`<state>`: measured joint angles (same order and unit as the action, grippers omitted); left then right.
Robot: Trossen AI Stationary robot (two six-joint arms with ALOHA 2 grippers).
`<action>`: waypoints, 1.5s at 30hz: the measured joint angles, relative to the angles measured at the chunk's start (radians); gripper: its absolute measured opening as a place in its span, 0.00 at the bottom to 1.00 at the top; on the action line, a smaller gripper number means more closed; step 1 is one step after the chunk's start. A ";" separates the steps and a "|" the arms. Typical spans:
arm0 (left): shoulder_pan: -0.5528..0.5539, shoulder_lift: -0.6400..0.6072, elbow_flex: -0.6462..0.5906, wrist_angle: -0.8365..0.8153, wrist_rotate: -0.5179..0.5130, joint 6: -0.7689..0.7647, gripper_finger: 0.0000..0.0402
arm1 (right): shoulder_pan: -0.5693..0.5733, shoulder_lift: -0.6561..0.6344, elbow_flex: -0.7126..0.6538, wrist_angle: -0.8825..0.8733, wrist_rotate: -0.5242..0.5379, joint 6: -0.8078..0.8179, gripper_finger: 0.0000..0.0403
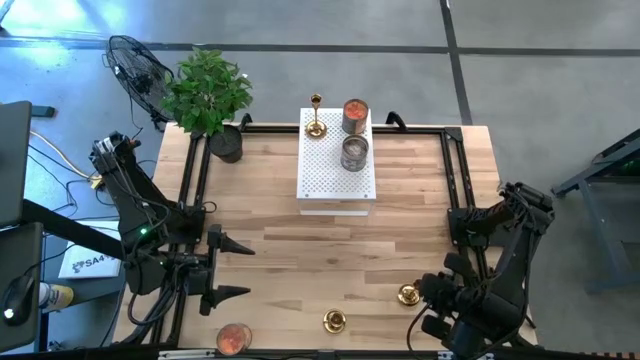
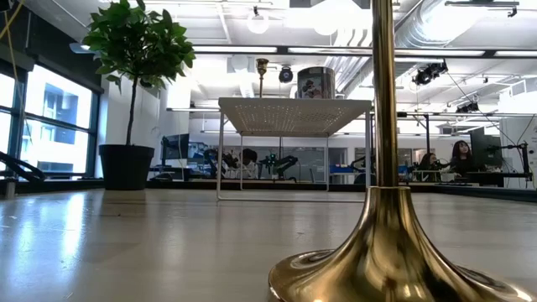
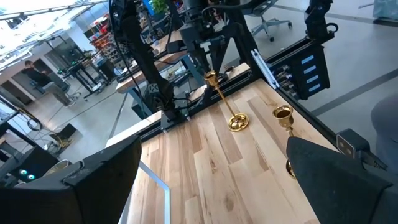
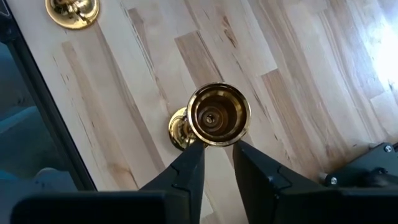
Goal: Pick & Place candle stick holders
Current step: Put the top gold candle holder on the shelf
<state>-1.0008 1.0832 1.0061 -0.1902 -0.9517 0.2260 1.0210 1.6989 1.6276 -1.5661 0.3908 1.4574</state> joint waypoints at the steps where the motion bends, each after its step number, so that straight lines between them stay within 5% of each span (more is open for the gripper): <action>1: 0.000 0.000 0.000 0.000 0.000 0.000 0.99 | 0.000 0.000 0.000 0.000 -0.005 0.000 0.20; 17: 0.000 0.000 0.000 0.000 0.001 0.000 0.99 | 0.000 0.000 0.000 0.016 0.015 0.005 0.21; 35: 0.000 0.000 0.000 0.000 0.002 0.000 0.99 | 0.000 0.000 0.000 0.015 0.030 0.009 0.54; 45: 0.000 0.000 0.000 0.000 0.002 -0.003 0.99 | -0.010 0.000 0.000 0.014 0.103 0.000 0.58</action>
<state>-1.0008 1.0832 1.0061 -0.1902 -0.9493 0.2226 1.0111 1.6989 1.6276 -1.5517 0.4942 1.4578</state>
